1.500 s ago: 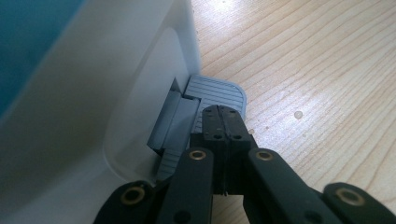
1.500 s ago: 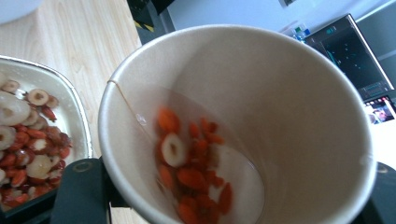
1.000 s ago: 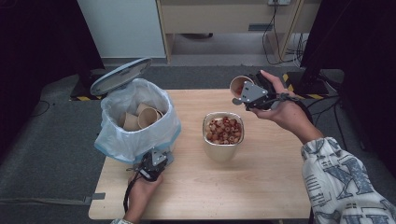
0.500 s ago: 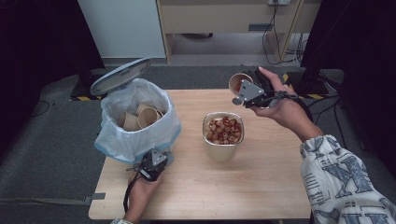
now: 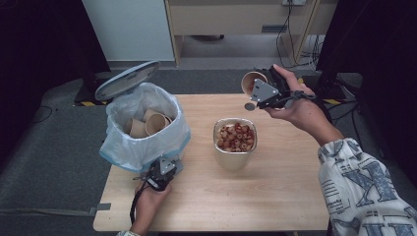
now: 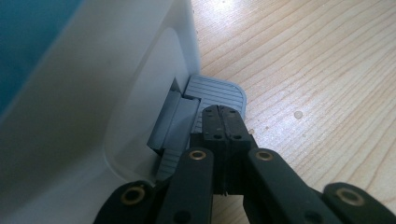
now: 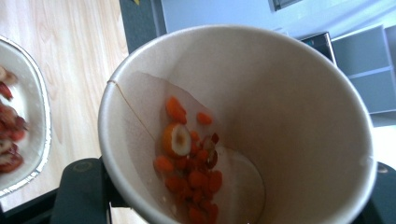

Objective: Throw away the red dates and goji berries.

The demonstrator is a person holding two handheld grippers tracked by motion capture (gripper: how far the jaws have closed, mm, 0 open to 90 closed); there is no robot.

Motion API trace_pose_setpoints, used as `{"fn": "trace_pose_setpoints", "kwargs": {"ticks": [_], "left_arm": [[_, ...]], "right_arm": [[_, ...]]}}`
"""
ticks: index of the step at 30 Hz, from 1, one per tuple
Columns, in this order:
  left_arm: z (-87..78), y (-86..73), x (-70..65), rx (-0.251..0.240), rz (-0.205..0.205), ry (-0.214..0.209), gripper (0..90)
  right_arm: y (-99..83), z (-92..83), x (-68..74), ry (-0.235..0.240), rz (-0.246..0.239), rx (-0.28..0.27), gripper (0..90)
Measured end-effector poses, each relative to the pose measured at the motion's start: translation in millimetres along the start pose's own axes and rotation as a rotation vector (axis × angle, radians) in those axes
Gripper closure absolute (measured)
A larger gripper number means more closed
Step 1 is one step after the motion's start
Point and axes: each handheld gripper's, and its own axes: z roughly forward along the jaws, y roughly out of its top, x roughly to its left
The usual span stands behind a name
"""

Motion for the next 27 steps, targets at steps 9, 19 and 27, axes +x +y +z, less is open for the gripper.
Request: {"fn": "trace_pose_setpoints", "kwargs": {"ticks": [9,19,27], "left_arm": [[0.0,0.0,0.2,0.000,0.001,-0.001,89.7],[0.0,0.1,0.2,0.000,0.001,0.000,89.7],[0.0,0.1,0.3,0.001,0.001,-0.001,89.7]], "right_arm": [[7.6,0.8,2.9,-0.011,-0.070,0.015,30.7],[11.8,-0.2,3.8,-0.025,-0.125,0.030,30.7],[13.4,-1.1,4.4,-0.032,-0.136,0.034,30.7]]}}
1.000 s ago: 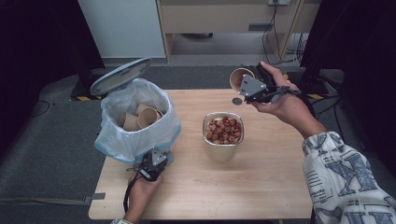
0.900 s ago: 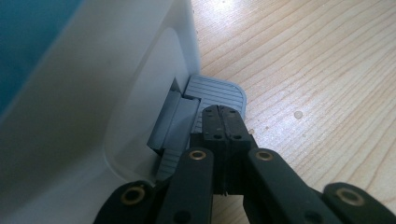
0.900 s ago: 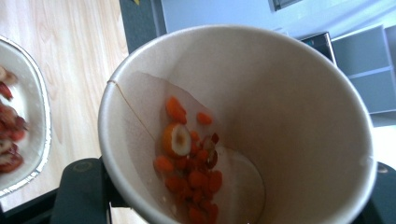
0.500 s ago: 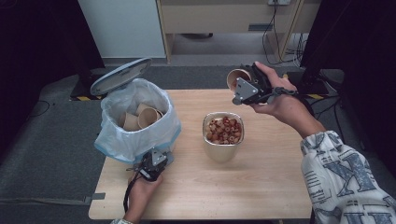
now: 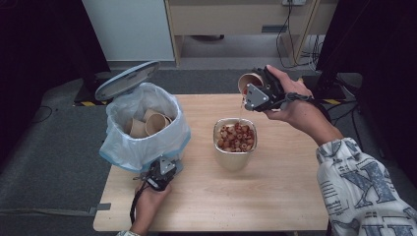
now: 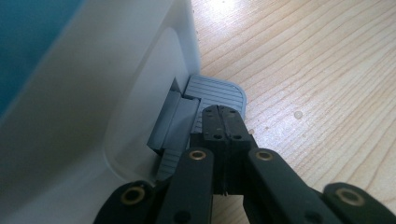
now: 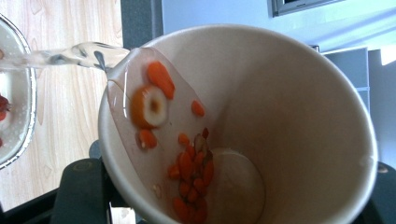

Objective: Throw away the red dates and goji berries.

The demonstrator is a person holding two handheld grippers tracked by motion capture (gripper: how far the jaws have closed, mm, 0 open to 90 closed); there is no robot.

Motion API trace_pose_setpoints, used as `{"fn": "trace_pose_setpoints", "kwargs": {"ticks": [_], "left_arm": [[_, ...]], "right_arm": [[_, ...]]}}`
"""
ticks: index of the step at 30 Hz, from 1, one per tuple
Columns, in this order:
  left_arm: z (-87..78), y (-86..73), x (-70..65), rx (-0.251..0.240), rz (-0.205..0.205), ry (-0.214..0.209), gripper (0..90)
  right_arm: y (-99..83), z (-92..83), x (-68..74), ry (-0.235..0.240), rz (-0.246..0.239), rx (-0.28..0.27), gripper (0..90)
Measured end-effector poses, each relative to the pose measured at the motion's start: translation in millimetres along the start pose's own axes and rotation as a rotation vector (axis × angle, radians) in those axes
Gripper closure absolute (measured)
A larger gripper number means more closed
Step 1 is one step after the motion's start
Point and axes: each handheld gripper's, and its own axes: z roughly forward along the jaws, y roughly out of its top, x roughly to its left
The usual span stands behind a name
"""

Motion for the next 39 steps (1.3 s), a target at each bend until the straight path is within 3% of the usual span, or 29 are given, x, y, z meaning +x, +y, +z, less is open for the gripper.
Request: {"fn": "trace_pose_setpoints", "kwargs": {"ticks": [14,23,37,39], "left_arm": [[0.0,0.1,0.0,0.001,-0.001,0.000,89.7],[0.0,0.1,0.0,0.001,-0.001,0.000,89.7],[0.0,0.2,0.1,0.001,0.000,0.000,89.7],[0.0,0.2,-0.1,0.001,0.000,0.000,89.7]], "right_arm": [[2.5,-5.6,-4.7,-0.022,-0.027,0.000,30.8],[6.2,-7.5,-3.9,-0.041,-0.104,0.026,30.9],[9.4,-7.9,-3.4,-0.046,-0.145,0.042,30.9],[10.9,-8.3,-2.9,-0.050,-0.175,0.052,30.9]]}}
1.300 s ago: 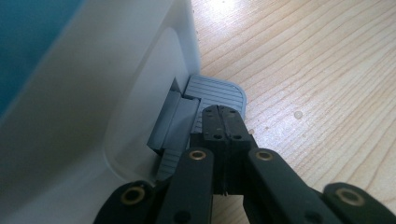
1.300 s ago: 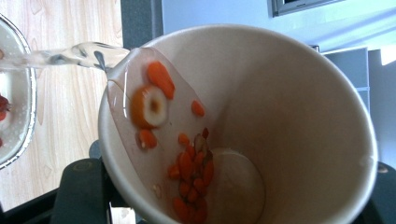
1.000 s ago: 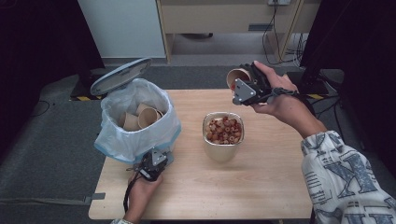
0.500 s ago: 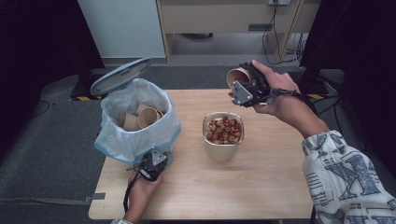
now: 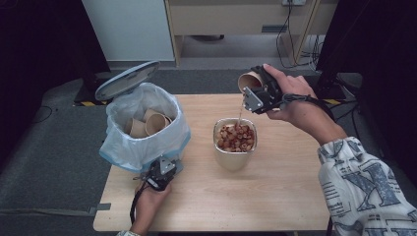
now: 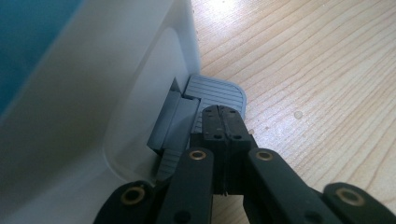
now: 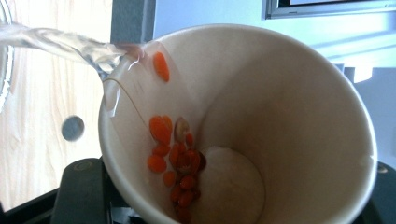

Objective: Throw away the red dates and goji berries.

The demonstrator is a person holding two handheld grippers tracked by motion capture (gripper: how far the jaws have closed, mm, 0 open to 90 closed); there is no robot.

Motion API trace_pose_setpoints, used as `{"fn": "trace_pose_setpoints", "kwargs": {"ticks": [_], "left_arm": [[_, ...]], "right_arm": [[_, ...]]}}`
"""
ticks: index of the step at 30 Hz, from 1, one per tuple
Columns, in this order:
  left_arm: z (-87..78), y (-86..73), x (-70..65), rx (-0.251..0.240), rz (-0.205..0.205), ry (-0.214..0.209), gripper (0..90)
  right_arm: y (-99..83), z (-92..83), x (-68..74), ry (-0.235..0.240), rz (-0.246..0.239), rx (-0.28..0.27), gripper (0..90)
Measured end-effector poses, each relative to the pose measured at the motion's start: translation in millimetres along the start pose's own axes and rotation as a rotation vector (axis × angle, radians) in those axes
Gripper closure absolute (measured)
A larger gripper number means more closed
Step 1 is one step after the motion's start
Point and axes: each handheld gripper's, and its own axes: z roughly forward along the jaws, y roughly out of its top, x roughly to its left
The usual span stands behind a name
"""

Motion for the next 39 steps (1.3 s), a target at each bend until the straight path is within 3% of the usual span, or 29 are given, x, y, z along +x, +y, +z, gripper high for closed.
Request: {"fn": "trace_pose_setpoints", "kwargs": {"ticks": [5,13,18,36,39], "left_arm": [[0.0,0.0,0.1,0.000,0.000,0.000,89.7],[0.0,0.0,0.3,0.000,-0.001,-0.002,89.7],[0.0,0.0,0.2,0.000,-0.001,-0.001,89.7],[0.1,-0.2,-0.2,-0.001,-0.010,-0.004,89.7],[0.0,0.0,0.2,0.000,-0.001,-0.001,89.7]], "right_arm": [[3.3,-0.6,1.9,-0.023,-0.115,0.046,31.0],[5.6,0.7,4.5,-0.025,-0.149,0.056,31.1],[9.4,1.5,6.3,-0.043,-0.206,0.074,31.2],[8.7,-0.1,3.3,-0.063,-0.217,0.080,31.4],[13.0,-0.4,3.6,-0.092,-0.272,0.095,31.6]]}}
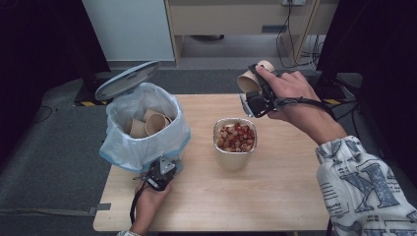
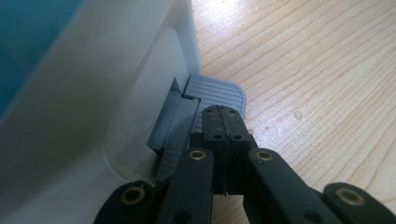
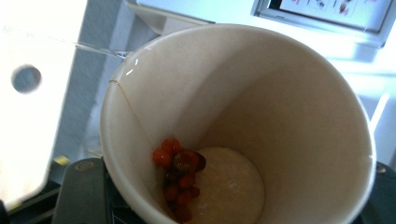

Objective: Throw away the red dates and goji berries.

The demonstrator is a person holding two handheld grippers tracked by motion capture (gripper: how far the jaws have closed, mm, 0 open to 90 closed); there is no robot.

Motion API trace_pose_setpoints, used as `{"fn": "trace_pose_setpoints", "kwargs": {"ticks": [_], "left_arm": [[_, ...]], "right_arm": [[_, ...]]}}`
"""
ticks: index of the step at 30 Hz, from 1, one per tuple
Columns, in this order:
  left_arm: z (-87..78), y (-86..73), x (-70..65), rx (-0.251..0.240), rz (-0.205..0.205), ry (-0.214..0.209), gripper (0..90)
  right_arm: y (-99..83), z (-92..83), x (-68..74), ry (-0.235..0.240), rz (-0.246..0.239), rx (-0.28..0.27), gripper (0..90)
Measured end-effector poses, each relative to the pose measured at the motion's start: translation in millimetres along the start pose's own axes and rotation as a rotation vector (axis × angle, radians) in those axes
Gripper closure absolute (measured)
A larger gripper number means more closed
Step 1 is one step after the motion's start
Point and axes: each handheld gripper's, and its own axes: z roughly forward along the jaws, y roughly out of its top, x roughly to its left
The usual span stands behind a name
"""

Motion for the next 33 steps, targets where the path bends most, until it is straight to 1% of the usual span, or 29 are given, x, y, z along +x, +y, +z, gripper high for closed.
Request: {"fn": "trace_pose_setpoints", "kwargs": {"ticks": [1,2,3,4,7,8,11,14,15,17,20,21,24,26,27,28,31,32,33], "left_arm": [[0.1,-0.2,-0.5,-0.001,-0.009,-0.002,89.7],[0.1,-0.2,-0.4,-0.001,-0.010,-0.003,89.7],[0.0,0.0,0.0,0.000,-0.001,-0.001,89.7],[0.1,-0.2,-0.5,-0.001,-0.009,-0.003,89.7],[0.1,-0.2,-0.4,-0.001,-0.009,-0.003,89.7],[0.1,-0.2,-0.3,-0.001,-0.009,-0.003,89.7],[0.1,-0.2,-0.5,-0.001,-0.009,-0.003,89.7],[0.0,0.0,0.1,0.000,0.001,0.000,89.7],[0.1,-0.2,-0.5,-0.001,-0.008,-0.003,89.7],[0.1,-0.2,-0.5,-0.001,-0.008,-0.002,89.7],[0.1,-0.3,-0.5,-0.001,-0.008,-0.002,89.7],[0.0,-0.1,0.0,-0.001,0.002,0.000,89.7],[0.1,-0.3,-0.5,-0.001,-0.008,-0.003,89.7],[0.1,-0.3,-0.5,-0.001,-0.008,-0.002,89.7],[0.0,-0.1,0.0,-0.001,0.002,0.000,89.7],[0.0,-0.1,0.0,-0.001,0.001,0.000,89.7],[0.2,-0.3,-0.5,-0.002,-0.008,-0.002,89.7],[0.0,-0.1,0.0,-0.001,0.002,0.000,89.7],[0.0,-0.1,-0.1,-0.001,0.001,0.000,89.7]], "right_arm": [[2.6,0.6,1.3,0.005,-0.023,-0.004,31.6],[4.7,1.2,2.8,0.008,-0.036,-0.009,31.6],[6.1,1.6,3.5,0.009,-0.048,-0.008,31.7],[6.5,2.0,3.5,0.003,-0.053,-0.010,31.8],[6.0,2.3,2.4,-0.004,-0.051,0.000,31.9],[6.2,2.5,2.9,-0.004,-0.057,0.001,31.9],[7.2,3.2,5.6,-0.006,-0.106,0.013,32.0],[7.4,3.5,7.5,-0.004,-0.118,0.018,32.0],[7.2,3.6,7.9,-0.007,-0.120,0.020,32.0],[6.1,3.2,6.7,-0.015,-0.135,0.025,32.1],[4.6,2.5,4.9,-0.024,-0.114,0.027,32.2],[4.3,2.4,4.3,-0.027,-0.111,0.030,32.3],[4.7,2.7,5.0,-0.026,-0.120,0.028,32.4],[5.0,2.8,6.1,-0.024,-0.125,0.031,32.6],[5.3,2.7,6.5,-0.023,-0.127,0.030,32.6],[5.5,2.7,6.6,-0.023,-0.132,0.029,32.7],[5.7,1.6,6.0,-0.032,-0.135,0.030,32.9],[5.4,1.2,5.0,-0.034,-0.134,0.030,32.9],[5.0,1.1,4.3,-0.036,-0.128,0.030,33.0]]}}
